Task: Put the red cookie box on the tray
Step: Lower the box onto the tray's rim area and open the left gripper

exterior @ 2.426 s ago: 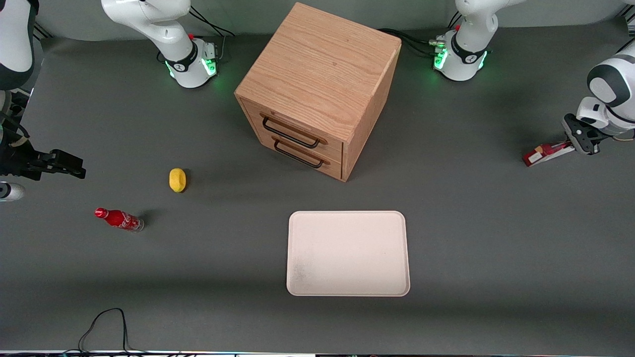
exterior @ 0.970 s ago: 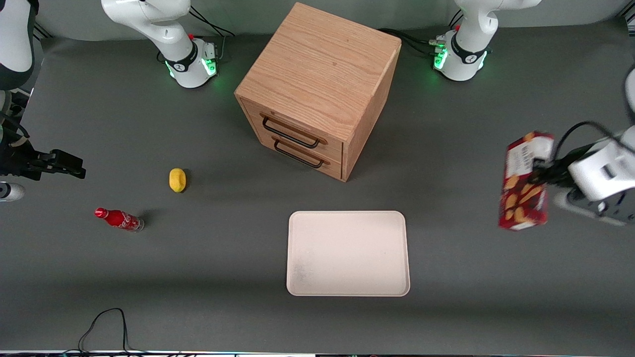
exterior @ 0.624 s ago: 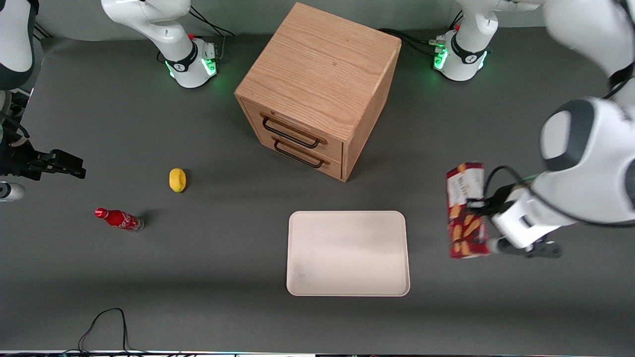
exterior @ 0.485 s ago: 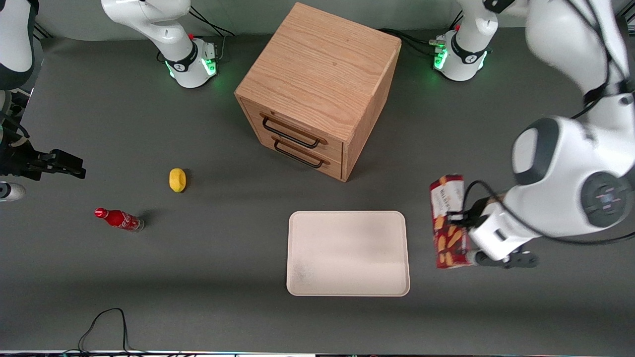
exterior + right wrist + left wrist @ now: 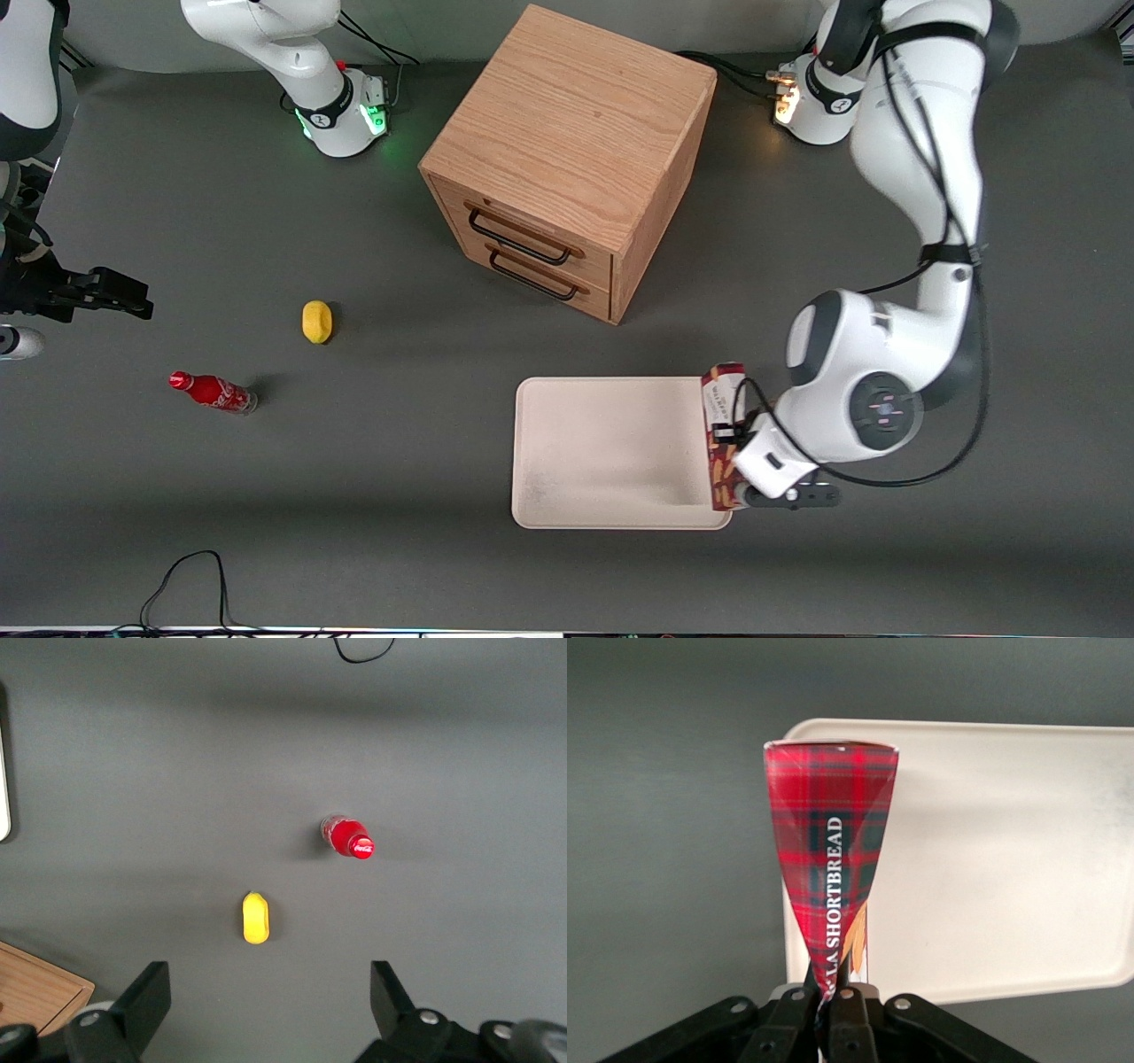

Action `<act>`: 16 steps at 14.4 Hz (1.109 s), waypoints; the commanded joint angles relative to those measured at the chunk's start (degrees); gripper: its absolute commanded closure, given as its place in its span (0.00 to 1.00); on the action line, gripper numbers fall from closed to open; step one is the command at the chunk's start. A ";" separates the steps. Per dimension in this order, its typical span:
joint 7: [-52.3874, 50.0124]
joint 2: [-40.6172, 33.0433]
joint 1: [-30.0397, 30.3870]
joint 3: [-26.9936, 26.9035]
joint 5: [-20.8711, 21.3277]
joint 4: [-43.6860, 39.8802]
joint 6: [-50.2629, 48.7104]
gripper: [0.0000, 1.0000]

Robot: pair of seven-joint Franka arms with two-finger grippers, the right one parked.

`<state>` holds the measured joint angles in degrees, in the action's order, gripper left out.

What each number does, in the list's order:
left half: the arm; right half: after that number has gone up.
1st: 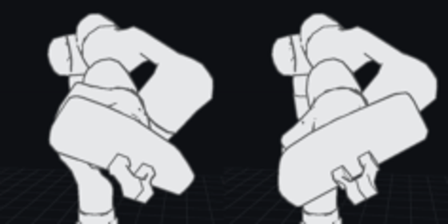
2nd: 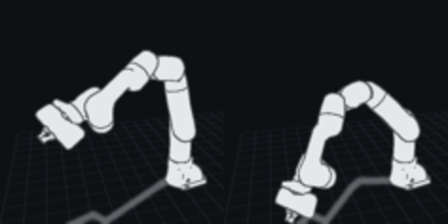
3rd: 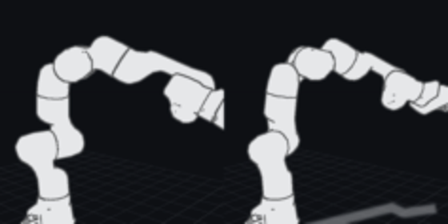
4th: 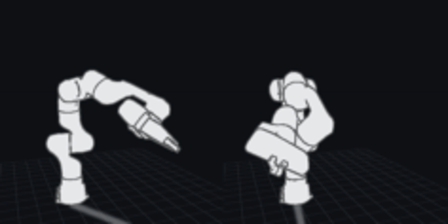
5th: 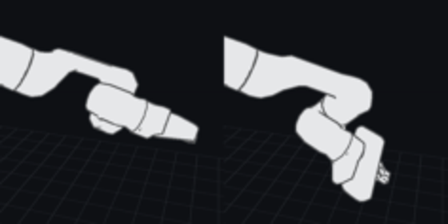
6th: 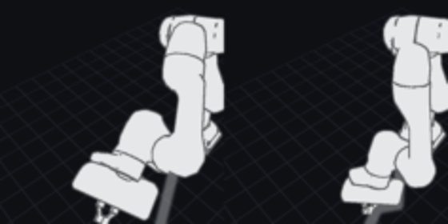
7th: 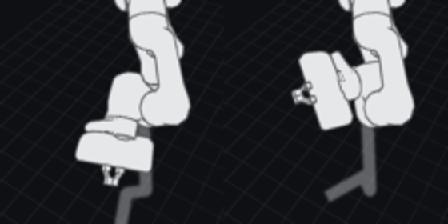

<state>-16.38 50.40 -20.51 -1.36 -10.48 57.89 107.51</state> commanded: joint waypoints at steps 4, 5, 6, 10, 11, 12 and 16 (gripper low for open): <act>-3.30 4.71 -3.31 -1.89 3.97 -1.99 3.39 1.00; -3.30 4.71 -3.40 -1.89 3.97 -1.20 4.54 1.00; -3.22 4.71 -3.40 -1.89 4.06 -0.67 5.24 1.00; -2.43 4.01 -3.40 -2.33 7.22 0.64 5.60 0.01; -2.08 2.96 -3.31 -2.33 7.14 1.17 5.52 0.00; -2.34 2.08 -3.23 -2.33 7.14 1.35 5.25 0.00; -2.16 -3.88 -1.83 -2.15 6.26 4.49 2.88 0.00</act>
<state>-18.21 51.94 -22.90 -2.96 -4.24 57.98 112.17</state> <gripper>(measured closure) 0.273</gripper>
